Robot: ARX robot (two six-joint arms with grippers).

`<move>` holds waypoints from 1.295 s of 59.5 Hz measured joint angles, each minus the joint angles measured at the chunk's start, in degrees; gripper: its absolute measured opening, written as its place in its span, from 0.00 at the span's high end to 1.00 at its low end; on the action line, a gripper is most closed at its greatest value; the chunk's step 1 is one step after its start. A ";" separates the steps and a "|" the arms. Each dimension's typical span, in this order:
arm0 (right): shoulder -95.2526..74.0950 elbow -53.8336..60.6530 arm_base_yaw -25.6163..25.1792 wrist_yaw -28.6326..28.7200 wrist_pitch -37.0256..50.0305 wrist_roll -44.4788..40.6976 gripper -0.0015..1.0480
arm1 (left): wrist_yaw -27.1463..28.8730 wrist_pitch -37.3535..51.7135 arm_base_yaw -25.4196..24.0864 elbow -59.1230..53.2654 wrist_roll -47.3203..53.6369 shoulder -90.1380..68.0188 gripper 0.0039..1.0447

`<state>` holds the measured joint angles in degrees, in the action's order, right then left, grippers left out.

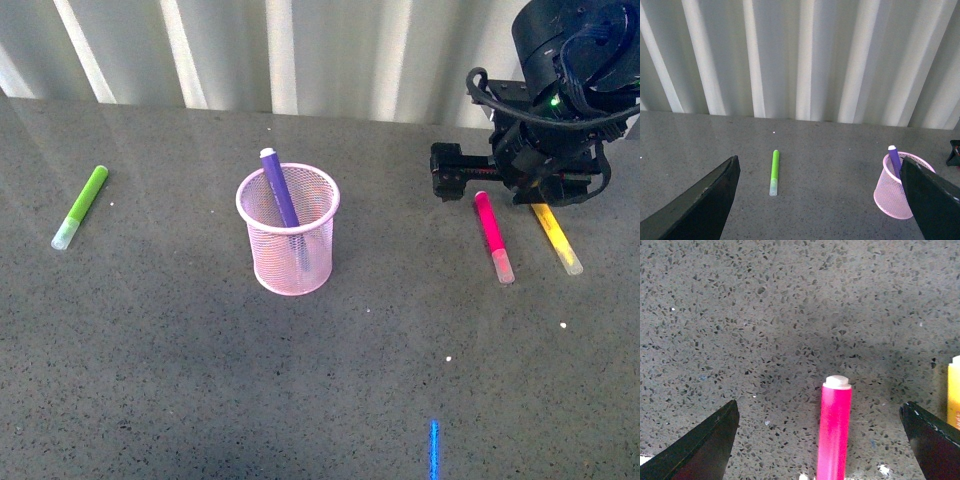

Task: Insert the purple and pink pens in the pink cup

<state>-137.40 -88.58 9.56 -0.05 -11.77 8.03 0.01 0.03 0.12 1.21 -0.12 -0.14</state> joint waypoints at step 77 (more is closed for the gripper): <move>13.14 16.94 2.64 4.24 30.62 -4.31 0.89 | 0.00 0.00 0.00 0.00 0.00 0.02 0.06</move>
<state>-124.27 -71.64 12.21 4.19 18.85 3.73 0.01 0.03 0.12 1.21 -0.12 -0.12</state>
